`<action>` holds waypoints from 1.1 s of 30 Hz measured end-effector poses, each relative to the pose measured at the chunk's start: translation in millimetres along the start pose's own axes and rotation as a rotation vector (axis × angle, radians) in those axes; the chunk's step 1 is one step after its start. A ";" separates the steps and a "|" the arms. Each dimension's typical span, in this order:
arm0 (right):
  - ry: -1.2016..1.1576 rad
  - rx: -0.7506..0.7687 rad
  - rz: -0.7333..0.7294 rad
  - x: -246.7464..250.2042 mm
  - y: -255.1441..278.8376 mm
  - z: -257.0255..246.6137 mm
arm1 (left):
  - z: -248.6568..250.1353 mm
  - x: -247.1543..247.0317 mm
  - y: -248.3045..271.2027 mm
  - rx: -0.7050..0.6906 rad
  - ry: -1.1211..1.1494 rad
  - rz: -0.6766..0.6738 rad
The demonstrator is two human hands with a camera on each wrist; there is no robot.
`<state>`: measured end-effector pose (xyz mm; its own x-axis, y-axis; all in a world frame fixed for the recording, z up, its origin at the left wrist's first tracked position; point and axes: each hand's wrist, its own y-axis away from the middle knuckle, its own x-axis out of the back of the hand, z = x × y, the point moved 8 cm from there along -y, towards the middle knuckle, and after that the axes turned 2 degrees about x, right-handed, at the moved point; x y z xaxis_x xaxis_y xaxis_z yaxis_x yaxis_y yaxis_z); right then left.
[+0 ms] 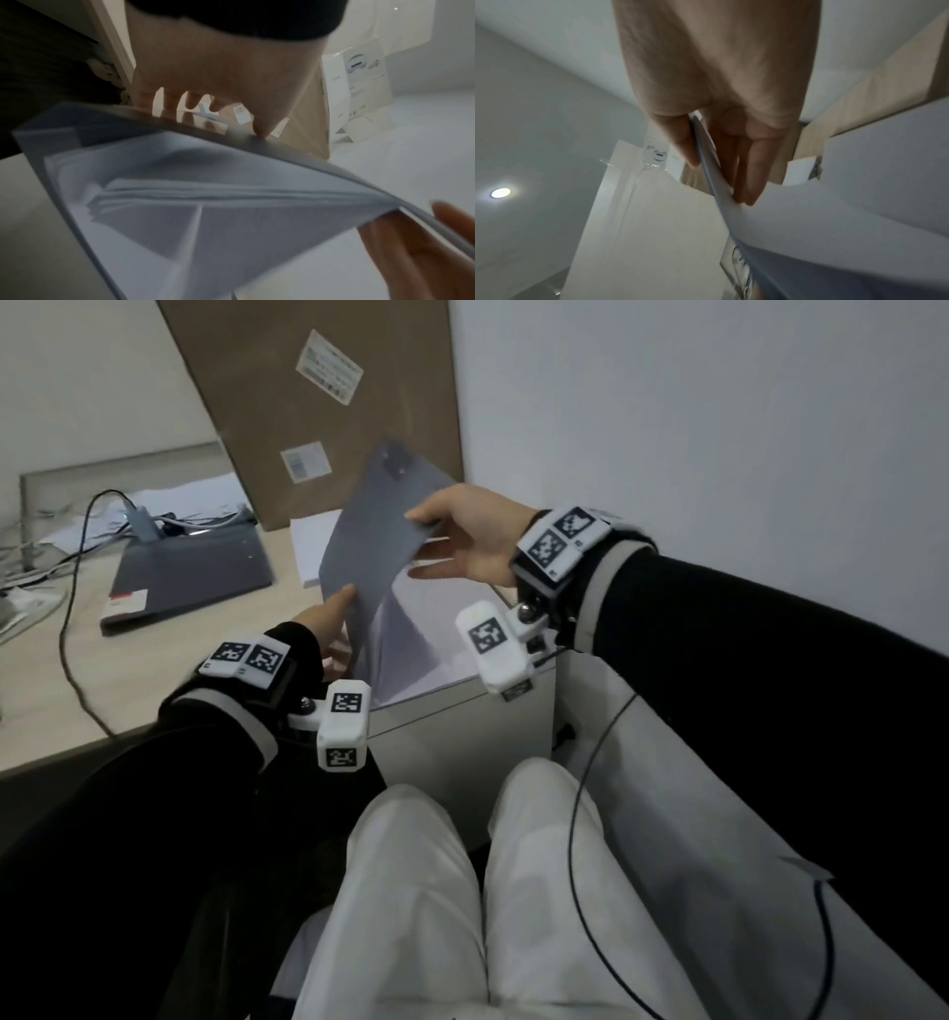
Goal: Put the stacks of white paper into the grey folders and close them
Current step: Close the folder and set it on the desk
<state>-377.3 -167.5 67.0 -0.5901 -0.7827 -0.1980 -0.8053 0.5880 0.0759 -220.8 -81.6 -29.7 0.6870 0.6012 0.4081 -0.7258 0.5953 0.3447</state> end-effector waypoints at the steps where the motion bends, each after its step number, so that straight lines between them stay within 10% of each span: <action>1: -0.032 0.009 -0.004 -12.4 -1.3 -4.0 | -0.9 3.1 1.3 0.017 0.027 0.004; 11: -0.142 0.054 -0.032 -84.2 -13.8 -13.2 | -31.5 46.1 -37.9 0.060 0.172 -0.021; 18: -0.236 0.073 0.190 12.2 3.2 4.1 | -26.5 3.3 23.2 0.055 0.192 -0.137; 26: 0.083 -0.316 0.360 108.8 27.5 93.8 | -31.1 -17.0 22.1 0.103 0.157 -0.137; 33: 0.398 -0.297 0.448 131.9 11.8 108.7 | -28.3 -7.5 17.6 0.042 0.336 -0.081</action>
<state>-458.5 -241.6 -64.4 -0.8013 -0.5254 0.2862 -0.4257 0.8368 0.3443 -237.7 -60.6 -50.5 0.7107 0.6990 0.0789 -0.6644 0.6302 0.4018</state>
